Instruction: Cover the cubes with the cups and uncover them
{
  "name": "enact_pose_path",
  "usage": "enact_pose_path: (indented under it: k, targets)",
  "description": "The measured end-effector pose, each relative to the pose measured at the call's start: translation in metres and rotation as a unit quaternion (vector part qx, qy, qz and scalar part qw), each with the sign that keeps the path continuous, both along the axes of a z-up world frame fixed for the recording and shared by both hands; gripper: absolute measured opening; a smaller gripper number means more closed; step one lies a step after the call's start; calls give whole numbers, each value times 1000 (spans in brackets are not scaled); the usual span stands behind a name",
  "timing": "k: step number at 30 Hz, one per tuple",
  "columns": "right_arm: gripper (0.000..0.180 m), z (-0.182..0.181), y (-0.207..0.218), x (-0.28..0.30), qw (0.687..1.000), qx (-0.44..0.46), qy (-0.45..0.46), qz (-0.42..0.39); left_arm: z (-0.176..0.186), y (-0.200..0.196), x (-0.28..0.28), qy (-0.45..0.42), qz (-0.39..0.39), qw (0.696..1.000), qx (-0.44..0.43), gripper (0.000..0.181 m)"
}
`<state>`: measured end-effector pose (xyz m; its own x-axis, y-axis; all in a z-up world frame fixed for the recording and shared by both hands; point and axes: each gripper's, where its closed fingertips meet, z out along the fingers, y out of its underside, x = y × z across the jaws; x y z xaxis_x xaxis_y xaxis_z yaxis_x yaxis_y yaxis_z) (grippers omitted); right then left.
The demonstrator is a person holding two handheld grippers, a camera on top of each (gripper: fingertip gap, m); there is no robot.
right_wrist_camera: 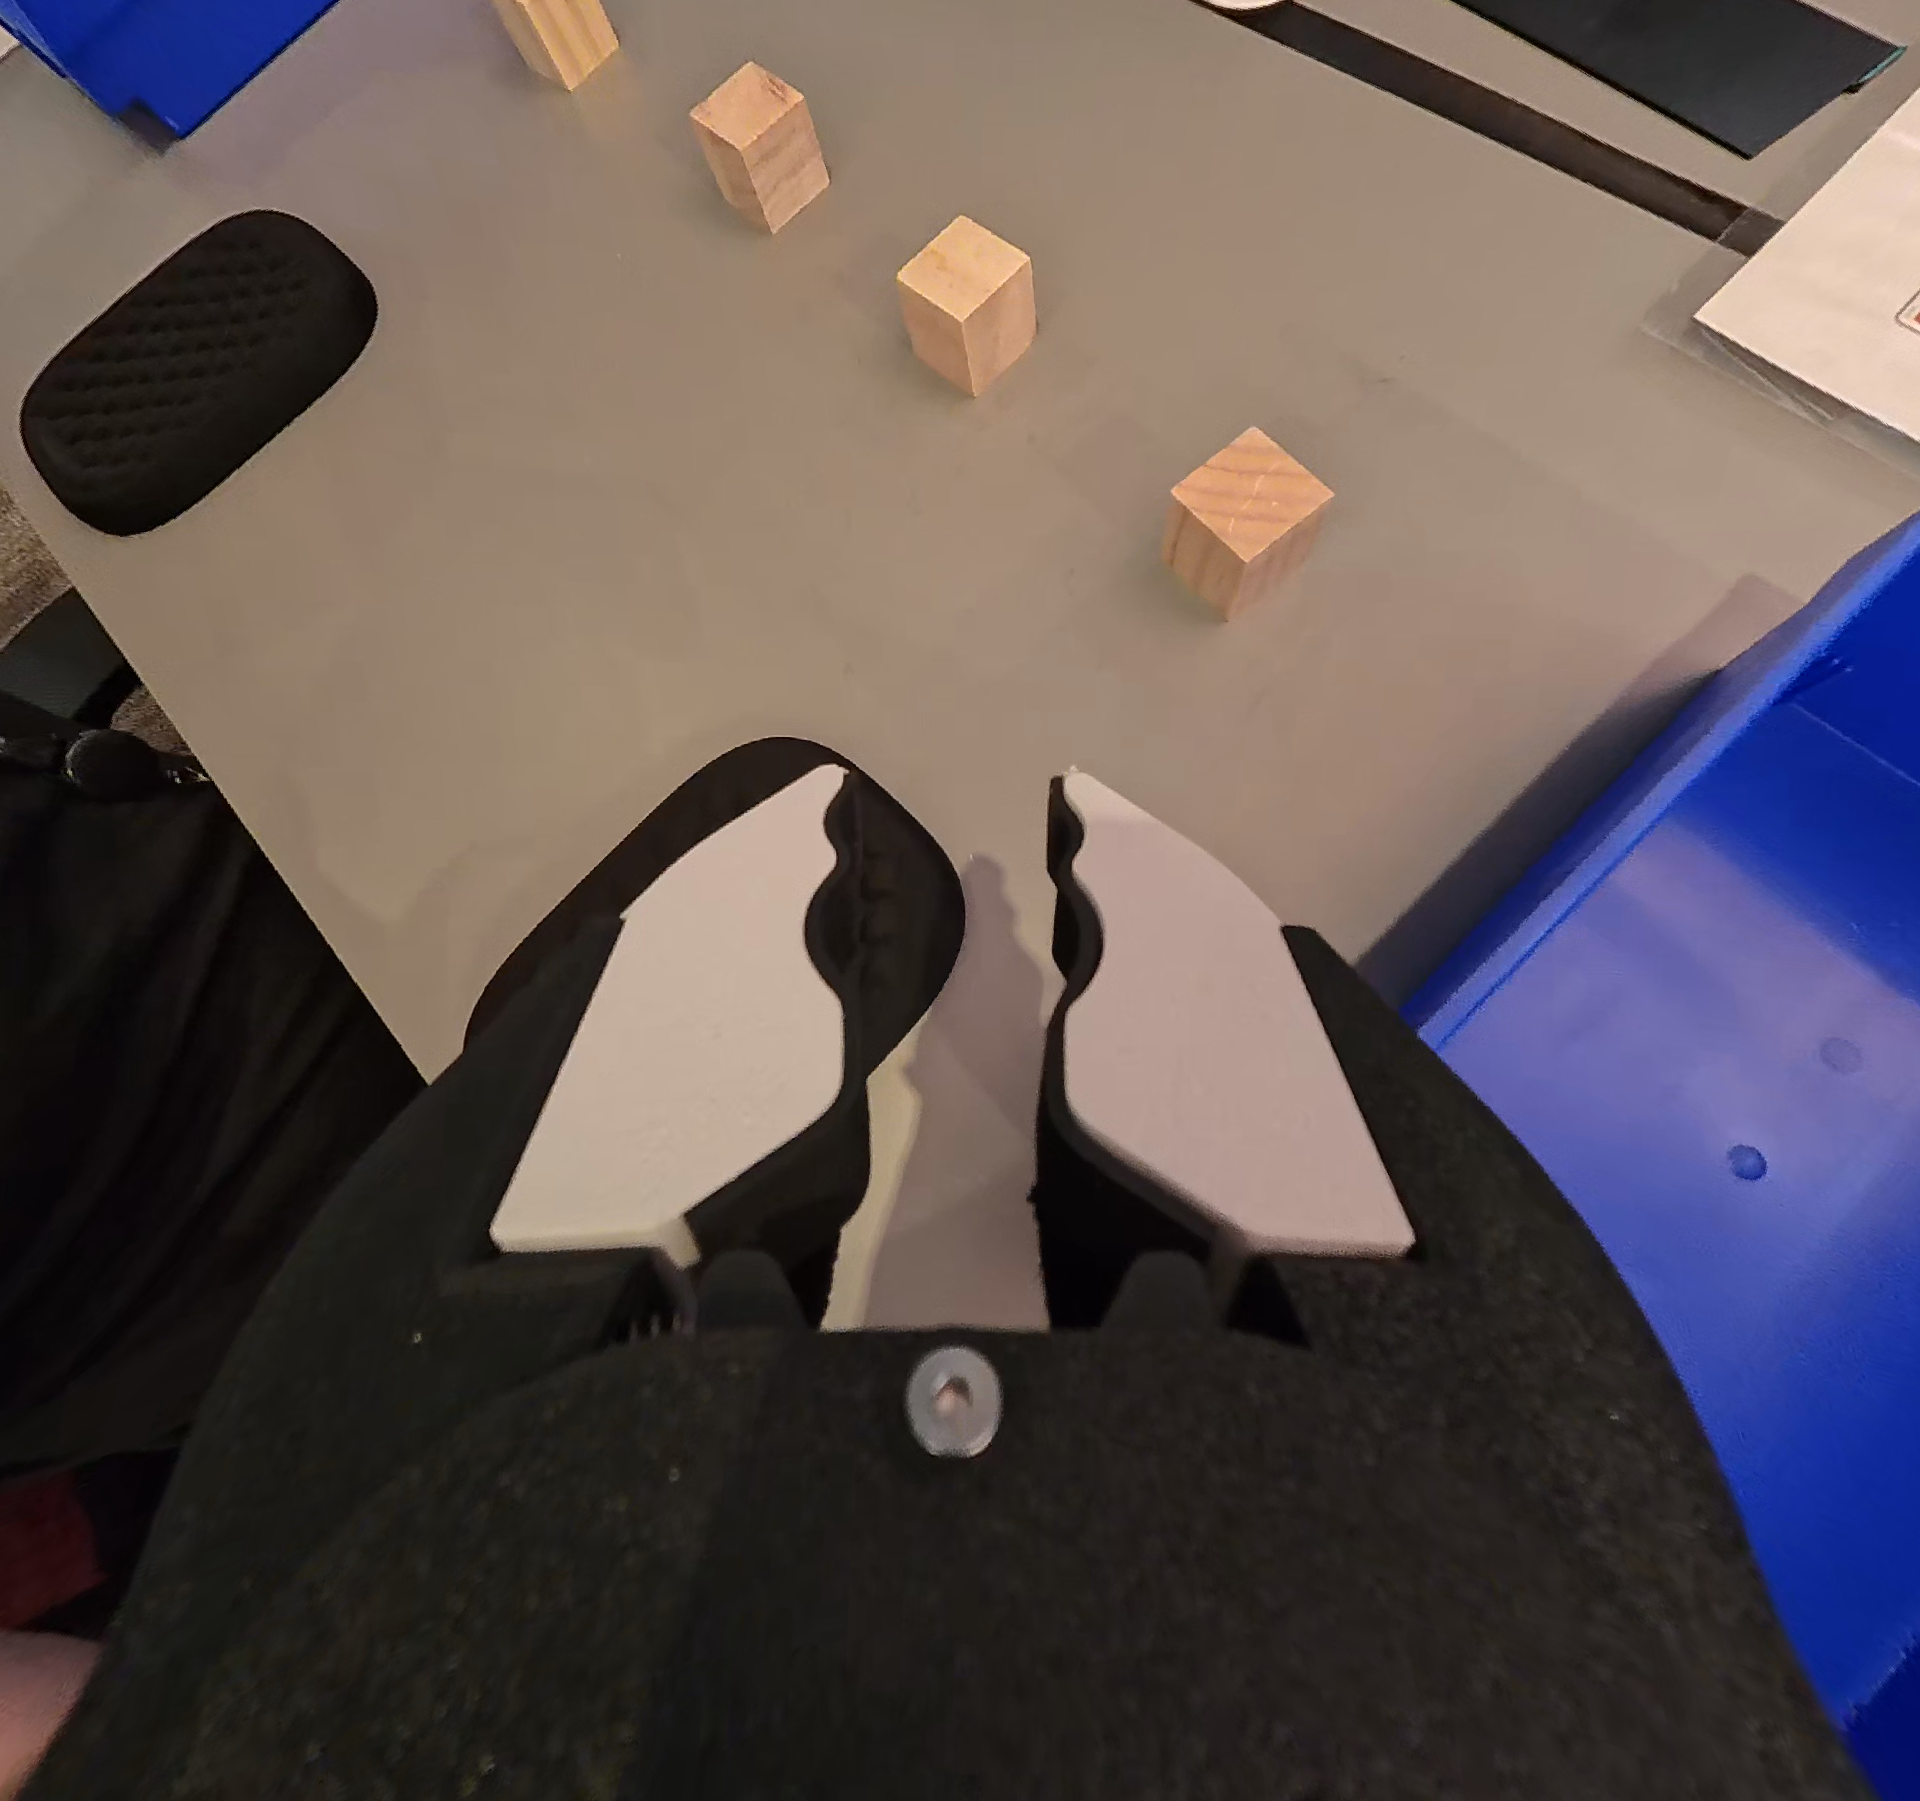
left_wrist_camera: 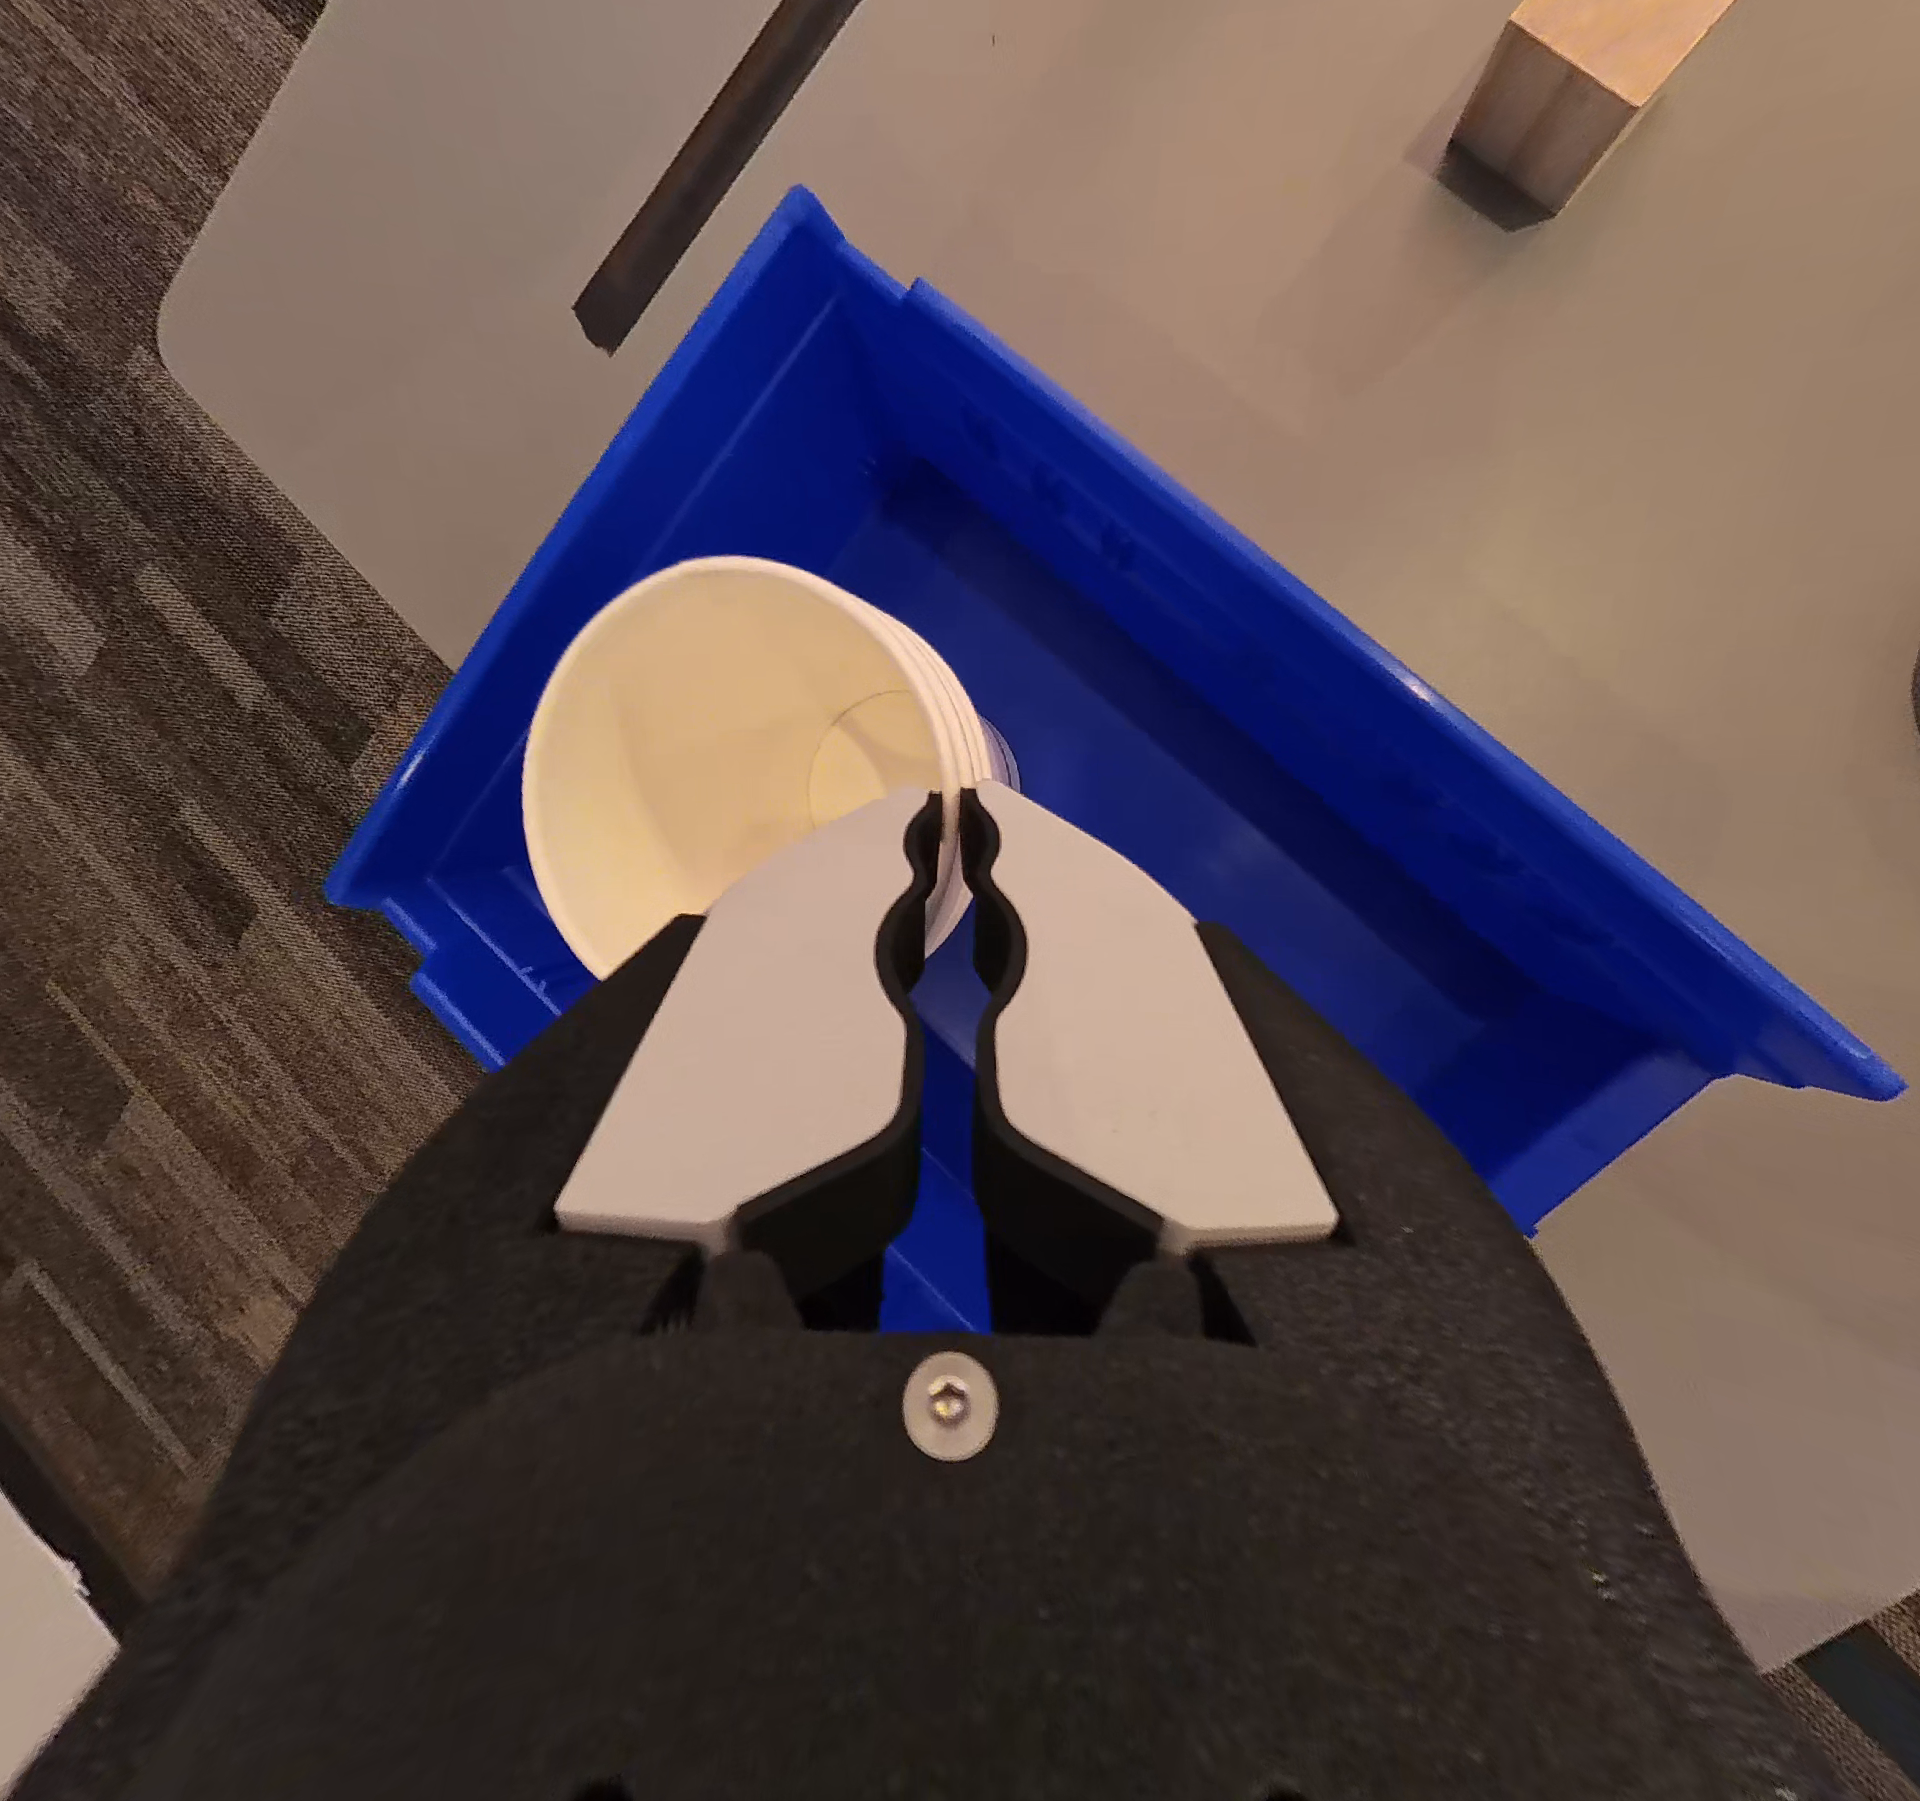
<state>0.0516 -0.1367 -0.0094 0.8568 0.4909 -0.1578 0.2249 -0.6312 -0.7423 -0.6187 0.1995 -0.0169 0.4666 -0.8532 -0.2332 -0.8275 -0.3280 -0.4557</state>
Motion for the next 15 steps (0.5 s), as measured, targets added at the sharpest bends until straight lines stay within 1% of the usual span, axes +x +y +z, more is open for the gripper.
enact_pose_path:
  k: [4,7,11,15]
  targets:
    - [34,-1,-1,1,1000,0,2,0,3,2,0,11,-3,1000,17,3]
    - [34,-3,-2,0,1000,-7,-1,4,14,4,2,8,-5,999,33,3]
    - [34,-2,-1,0,1000,0,2,4,36,5,3,-1,-2,999,54,3]
    - [34,-4,0,1,1000,2,6,4,66,5,2,-7,2,996,90,3]
